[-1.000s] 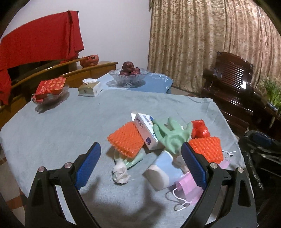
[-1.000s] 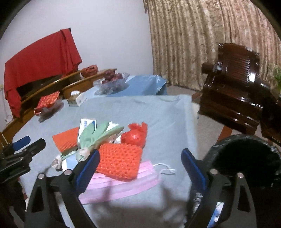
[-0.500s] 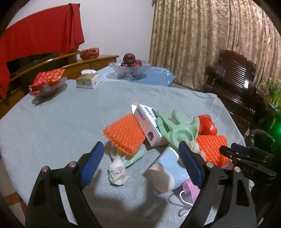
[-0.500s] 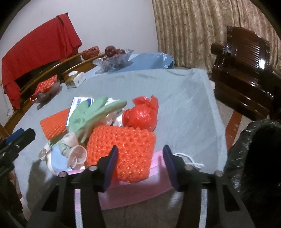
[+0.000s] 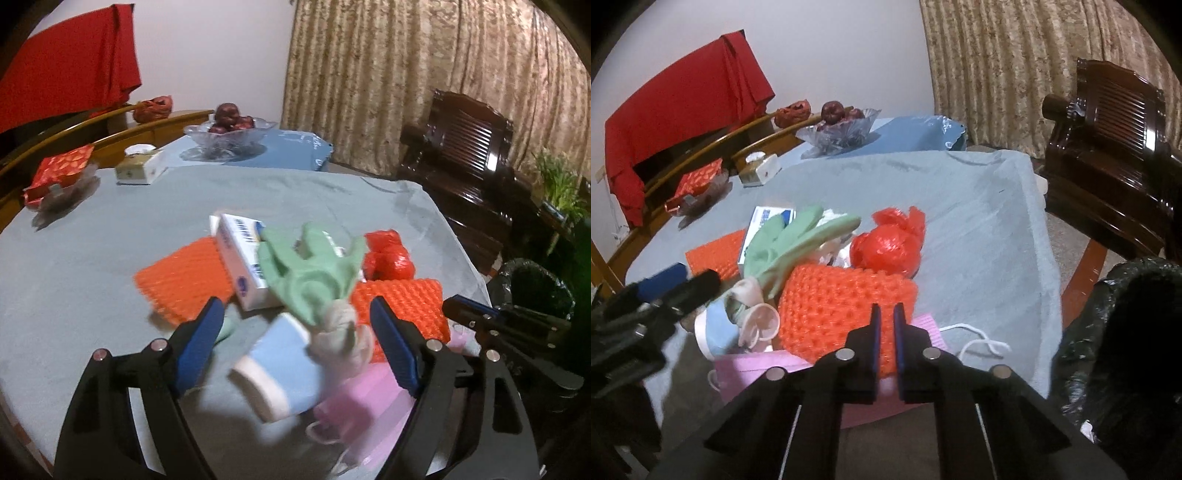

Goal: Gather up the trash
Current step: 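Grasp the green glove with the left gripper while the right gripper grasps orange foam net, then carry the green glove and orange foam net over the bin and release both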

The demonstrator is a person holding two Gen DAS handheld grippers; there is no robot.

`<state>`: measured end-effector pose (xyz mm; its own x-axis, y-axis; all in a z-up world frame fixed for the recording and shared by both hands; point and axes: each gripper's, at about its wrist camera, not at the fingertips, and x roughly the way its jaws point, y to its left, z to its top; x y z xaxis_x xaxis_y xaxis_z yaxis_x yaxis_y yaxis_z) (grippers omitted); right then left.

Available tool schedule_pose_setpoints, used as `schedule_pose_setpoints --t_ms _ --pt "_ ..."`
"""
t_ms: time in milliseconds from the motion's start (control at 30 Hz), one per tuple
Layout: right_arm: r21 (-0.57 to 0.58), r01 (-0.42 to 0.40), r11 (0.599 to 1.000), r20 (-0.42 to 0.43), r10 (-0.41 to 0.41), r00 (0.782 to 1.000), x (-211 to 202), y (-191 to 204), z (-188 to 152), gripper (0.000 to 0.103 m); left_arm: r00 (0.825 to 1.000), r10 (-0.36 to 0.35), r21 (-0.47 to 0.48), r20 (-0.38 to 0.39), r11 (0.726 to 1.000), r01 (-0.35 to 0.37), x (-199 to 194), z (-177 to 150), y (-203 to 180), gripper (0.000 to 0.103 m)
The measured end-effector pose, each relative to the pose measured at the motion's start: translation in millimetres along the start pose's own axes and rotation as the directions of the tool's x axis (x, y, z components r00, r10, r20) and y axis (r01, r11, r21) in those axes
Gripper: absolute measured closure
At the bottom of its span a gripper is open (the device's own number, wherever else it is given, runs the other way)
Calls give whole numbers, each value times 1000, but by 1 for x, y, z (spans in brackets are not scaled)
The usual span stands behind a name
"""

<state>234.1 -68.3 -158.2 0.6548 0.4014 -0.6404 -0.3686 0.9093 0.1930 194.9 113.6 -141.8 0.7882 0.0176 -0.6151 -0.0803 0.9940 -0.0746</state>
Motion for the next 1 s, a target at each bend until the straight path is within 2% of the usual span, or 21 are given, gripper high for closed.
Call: schedule_pose_setpoints --t_ms 167,233,300,367,433,467,500,533,700,833,867,900,1000 --pt "16 -8 1000 -2 8 1000 1 -7 1 97 999 -15 4 -34 1000 15 23 1 -10 38" --pt "18 -7 1000 -2 7 1000 1 -9 0 97 998 -25 5 -57 1000 25 31 1 -11 51" --pt "21 -8 1000 -5 8 1000 2 -11 0 95 996 -34 4 -86 999 35 41 0 -12 59" --pt "22 -8 1000 -7 8 1000 3 -11 -1 91 994 -48 -4 -93 999 47 45 -2 -11 62" --pt "21 -14 1000 -7 14 1000 2 -10 0 89 994 -62 -22 -92 998 60 45 -3 -10 70" --pt "21 -18 1000 -7 18 1000 2 -9 0 86 994 -67 -30 -88 997 64 43 -3 -8 72" --pt "22 -24 999 -6 24 1000 2 -8 0 77 994 -72 -37 -82 997 69 42 -3 -6 80" --pt "23 -30 999 -5 30 1000 2 -7 0 69 994 -82 -41 -78 996 79 40 -3 -6 82" --pt "17 -54 998 -34 55 998 10 1 -1 54 994 -87 -36 -60 996 85 30 -3 -4 82" --pt "9 -65 998 -59 66 996 19 6 -3 55 995 -79 -67 -53 995 76 23 -3 6 82" --pt "4 -70 998 -63 70 996 21 8 -3 59 996 -79 -72 -52 995 75 21 -3 8 82" --pt "-6 -70 997 -66 70 995 23 10 -2 68 995 -79 -75 -53 994 75 21 -2 9 82" --pt "-35 -70 997 -55 68 996 21 15 0 79 995 -83 -71 -50 994 79 19 -2 10 82"
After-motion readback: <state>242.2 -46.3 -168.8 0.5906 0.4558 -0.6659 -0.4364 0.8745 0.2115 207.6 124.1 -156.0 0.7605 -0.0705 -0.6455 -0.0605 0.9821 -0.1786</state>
